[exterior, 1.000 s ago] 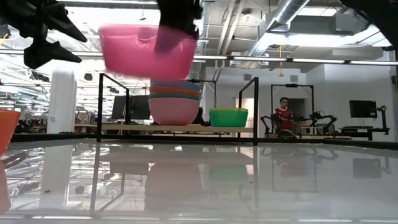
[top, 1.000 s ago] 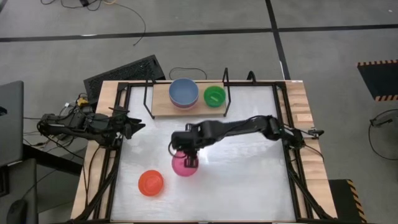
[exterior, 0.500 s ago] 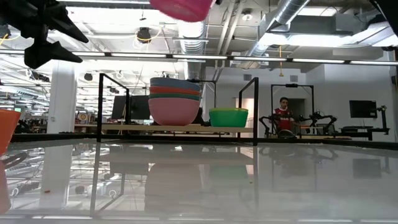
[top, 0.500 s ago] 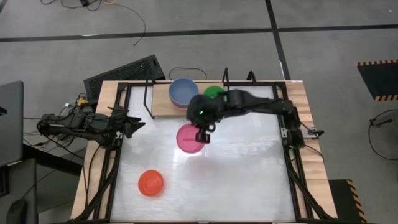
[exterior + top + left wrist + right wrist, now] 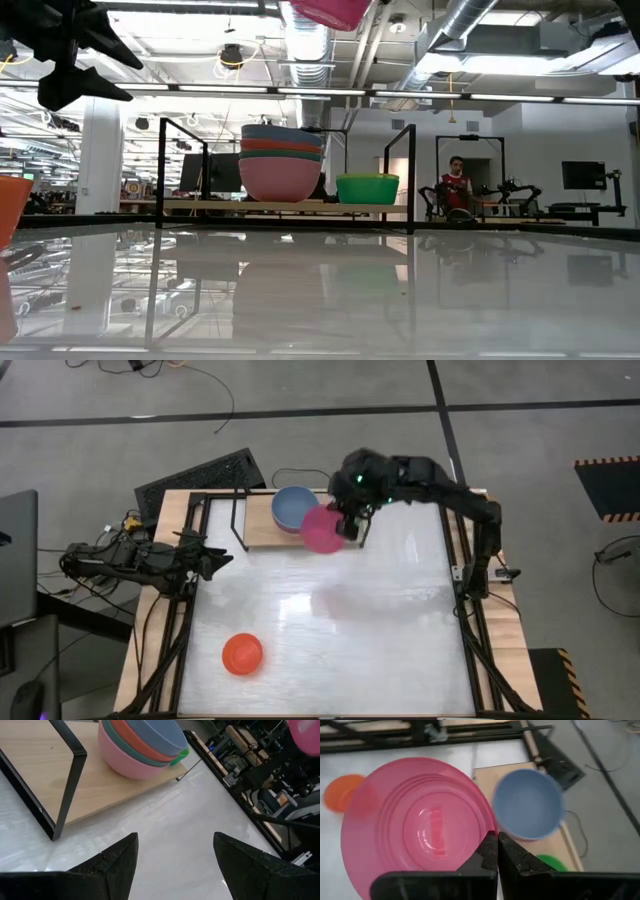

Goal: Place and stack bowls onto a shelf
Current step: Stack the pink bowl on top of the green bowl on the shelf

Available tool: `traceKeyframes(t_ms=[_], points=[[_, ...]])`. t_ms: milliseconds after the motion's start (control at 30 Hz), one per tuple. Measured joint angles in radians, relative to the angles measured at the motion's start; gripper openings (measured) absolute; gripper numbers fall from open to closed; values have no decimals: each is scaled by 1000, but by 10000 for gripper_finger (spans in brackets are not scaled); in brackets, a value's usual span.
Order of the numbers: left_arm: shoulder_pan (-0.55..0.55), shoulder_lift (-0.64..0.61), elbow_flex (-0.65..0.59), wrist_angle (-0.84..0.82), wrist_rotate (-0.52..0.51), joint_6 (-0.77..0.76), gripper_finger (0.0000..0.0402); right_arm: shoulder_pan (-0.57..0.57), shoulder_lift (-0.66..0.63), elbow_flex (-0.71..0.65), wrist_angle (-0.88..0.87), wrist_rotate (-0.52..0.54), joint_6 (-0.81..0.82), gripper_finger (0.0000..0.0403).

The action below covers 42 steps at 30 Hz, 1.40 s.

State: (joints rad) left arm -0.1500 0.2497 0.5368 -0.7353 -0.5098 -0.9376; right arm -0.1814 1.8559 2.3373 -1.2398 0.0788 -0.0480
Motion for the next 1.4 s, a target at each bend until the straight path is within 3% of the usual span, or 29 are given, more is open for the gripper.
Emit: traceKeyframes(t_ms=[433, 800, 1033, 1400], points=[[0, 0, 0, 0, 22, 14, 245, -268, 16, -7, -66, -6, -139, 19], [0, 0, 0, 1, -137, -84, 245, -524, 134, -6, -28, -233, -367, 19], [0, 0, 0, 0, -258, -130, 245, -588, 232, -7, 12, -377, -424, 19], [0, 0, 0, -14, -291, -154, 245, -578, 311, -6, -53, -425, -456, 19]])
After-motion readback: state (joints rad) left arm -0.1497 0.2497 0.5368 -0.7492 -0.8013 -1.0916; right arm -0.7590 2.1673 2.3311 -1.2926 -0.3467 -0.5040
